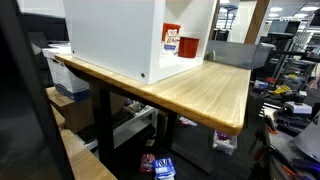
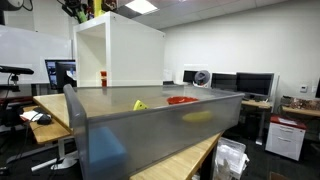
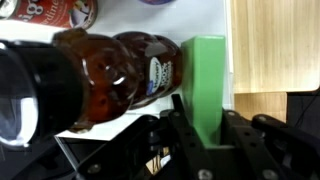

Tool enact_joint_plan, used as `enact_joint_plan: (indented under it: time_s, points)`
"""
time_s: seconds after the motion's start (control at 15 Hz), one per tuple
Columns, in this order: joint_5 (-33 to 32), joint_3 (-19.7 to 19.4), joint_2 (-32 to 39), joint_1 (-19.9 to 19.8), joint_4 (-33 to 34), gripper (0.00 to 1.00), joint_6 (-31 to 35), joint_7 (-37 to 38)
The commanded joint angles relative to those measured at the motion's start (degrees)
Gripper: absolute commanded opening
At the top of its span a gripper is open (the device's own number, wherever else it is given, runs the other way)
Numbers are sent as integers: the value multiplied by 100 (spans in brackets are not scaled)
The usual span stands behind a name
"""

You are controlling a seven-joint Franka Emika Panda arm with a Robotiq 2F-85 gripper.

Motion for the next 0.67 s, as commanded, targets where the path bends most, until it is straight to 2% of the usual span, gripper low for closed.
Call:
enact_joint_plan:
  time_s: [0.0, 0.27, 0.47, 0.53, 0.6]
  points:
    - [-154, -40, 52, 28, 44, 59, -9, -234]
    - [-183, -61, 64, 63, 50, 84, -10, -247]
    - [-216, -67, 61, 91, 50, 96, -2, -243]
    - [-225, -68, 58, 101, 50, 91, 6, -228]
    - [-234, -70, 55, 107, 49, 60, 9, -229]
